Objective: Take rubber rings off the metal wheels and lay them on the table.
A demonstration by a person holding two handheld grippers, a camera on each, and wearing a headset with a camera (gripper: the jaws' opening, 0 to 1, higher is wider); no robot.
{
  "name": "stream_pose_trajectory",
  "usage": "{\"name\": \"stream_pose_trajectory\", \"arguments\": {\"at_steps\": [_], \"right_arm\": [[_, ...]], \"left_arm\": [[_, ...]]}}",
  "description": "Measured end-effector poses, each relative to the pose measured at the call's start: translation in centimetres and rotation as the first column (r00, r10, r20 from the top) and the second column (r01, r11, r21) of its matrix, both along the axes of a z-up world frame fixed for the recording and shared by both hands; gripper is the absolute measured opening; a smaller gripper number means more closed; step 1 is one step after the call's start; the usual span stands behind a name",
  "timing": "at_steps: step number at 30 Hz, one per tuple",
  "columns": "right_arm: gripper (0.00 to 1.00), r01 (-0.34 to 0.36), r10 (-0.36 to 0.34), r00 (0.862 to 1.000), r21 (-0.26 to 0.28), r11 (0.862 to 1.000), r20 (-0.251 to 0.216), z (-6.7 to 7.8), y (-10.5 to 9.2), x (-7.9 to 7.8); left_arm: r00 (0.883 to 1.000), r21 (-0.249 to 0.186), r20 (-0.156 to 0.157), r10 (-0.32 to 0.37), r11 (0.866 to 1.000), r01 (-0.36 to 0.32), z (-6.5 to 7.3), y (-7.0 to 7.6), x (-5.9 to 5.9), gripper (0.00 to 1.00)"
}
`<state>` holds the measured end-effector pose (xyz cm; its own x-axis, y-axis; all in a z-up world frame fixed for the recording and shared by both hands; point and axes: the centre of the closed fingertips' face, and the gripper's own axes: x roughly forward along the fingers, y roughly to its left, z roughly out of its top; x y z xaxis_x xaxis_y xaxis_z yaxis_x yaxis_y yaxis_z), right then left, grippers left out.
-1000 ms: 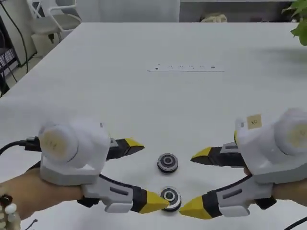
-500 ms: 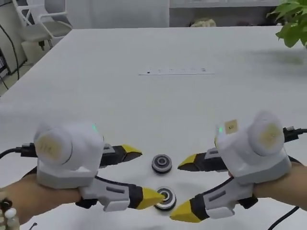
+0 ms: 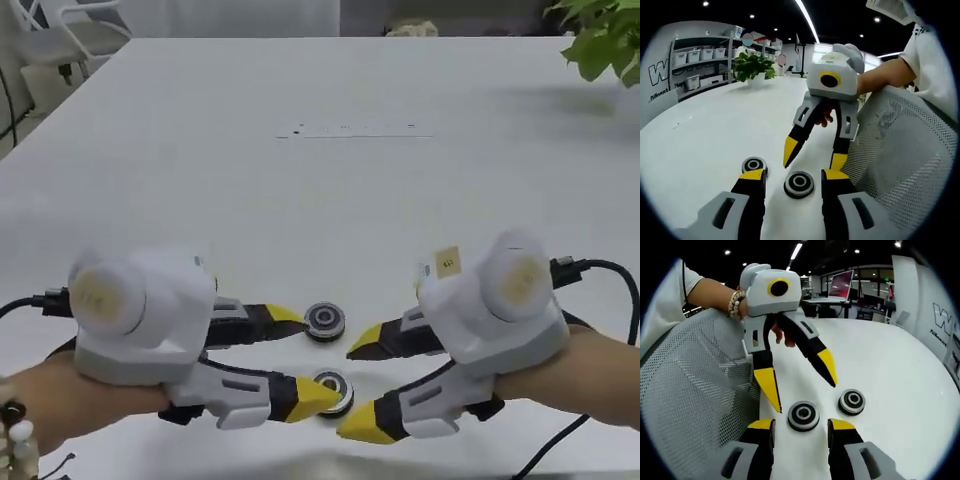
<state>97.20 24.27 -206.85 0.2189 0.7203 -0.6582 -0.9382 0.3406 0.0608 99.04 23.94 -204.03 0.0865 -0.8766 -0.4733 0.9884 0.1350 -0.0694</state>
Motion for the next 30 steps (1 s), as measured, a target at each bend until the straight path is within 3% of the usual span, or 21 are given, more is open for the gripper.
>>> {"name": "stream_pose_trajectory", "arguments": {"at_steps": [2, 8, 12, 15, 18, 19, 30], "right_arm": [[0.36, 0.007, -0.007, 1.000, -0.014, 1.000, 0.002, -0.3, -0.2, 0.1], [0.32, 0.011, -0.011, 1.000, -0.027, 1.000, -0.003, -0.7, -0.5, 0.1], [0.28, 0.018, -0.018, 1.000, -0.022, 1.000, -0.009, -0.8, -0.4, 0.1], [0.23, 0.018, -0.018, 1.000, -0.016, 1.000, -0.020, -1.0, -0.3, 0.0], [0.24, 0.017, -0.017, 1.000, -0.024, 1.000, -0.024, -1.2, -0.3, -0.1], [0.23, 0.022, -0.023, 0.999, -0.026, 0.999, -0.032, -1.3, -0.3, -0.2], [0.21, 0.047, -0.047, 0.998, -0.017, 0.999, -0.034, -1.3, -0.4, 0.1]], "left_arm": [[1.000, 0.006, -0.014, -0.015, 1.000, 0.015, -0.3, -0.1, -0.3, 0.38], [0.999, 0.012, -0.007, -0.042, 0.999, 0.042, -0.9, -0.7, -0.5, 0.29], [0.998, 0.028, 0.014, -0.057, 0.998, 0.056, -1.3, -0.7, -0.5, 0.24], [0.998, 0.031, 0.009, -0.064, 0.997, 0.063, -1.5, -0.6, -0.6, 0.20], [0.996, 0.061, 0.030, -0.085, 0.995, 0.083, -2.1, -0.5, -0.8, 0.18], [0.994, 0.066, 0.052, -0.093, 0.994, 0.090, -2.2, -0.5, -0.8, 0.18], [0.992, 0.054, 0.068, -0.105, 0.993, 0.102, -2.2, -0.9, -0.6, 0.18]]}}
